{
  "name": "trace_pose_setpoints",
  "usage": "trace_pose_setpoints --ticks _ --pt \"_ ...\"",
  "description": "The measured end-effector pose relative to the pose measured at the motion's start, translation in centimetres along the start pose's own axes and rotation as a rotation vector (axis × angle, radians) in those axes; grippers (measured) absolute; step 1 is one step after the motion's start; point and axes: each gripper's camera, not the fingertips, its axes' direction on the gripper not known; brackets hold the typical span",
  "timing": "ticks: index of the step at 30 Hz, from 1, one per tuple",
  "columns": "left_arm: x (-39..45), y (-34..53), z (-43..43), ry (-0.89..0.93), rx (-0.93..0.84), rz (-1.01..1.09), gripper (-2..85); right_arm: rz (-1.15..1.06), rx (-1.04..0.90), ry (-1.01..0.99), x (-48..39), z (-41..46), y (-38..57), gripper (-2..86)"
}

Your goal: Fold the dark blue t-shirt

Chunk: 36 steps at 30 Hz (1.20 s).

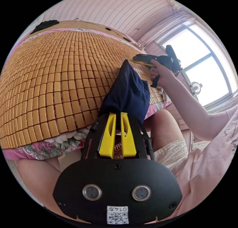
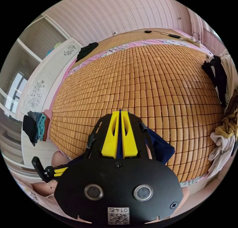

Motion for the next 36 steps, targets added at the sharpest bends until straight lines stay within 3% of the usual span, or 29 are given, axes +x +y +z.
trace_pose_setpoints --ticks 9,16,19,23,33,36 --pt "-2.0 -0.9 -3.1 0.085 -0.053 -0.054 8.6 -0.253 -0.092 0.120 -1.5 -1.0 -2.4 8.9" --pt "-3.6 -1.1 -4.4 0.135 -0.020 -0.109 9.2 -0.308 -0.126 -0.013 -2.7 -1.0 -6.2 13.3" --pt "-3.9 -1.6 -3.8 0.156 -0.033 -0.112 8.4 -0.331 -0.161 -0.017 -3.4 -0.1 -8.2 12.2" --pt "-4.2 -2.0 -4.2 0.138 0.008 -0.114 8.2 -0.380 -0.267 -0.009 -4.0 1.0 -10.2 0.7" --pt "-6.0 -1.4 -5.7 0.249 0.103 -0.118 9.4 -0.323 -0.241 -0.023 -3.1 -0.9 -14.4 -0.6" --pt "-6.6 -0.6 -6.8 0.183 0.074 -0.134 12.4 -0.346 -0.248 -0.047 -3.4 -0.9 -15.2 -0.5"
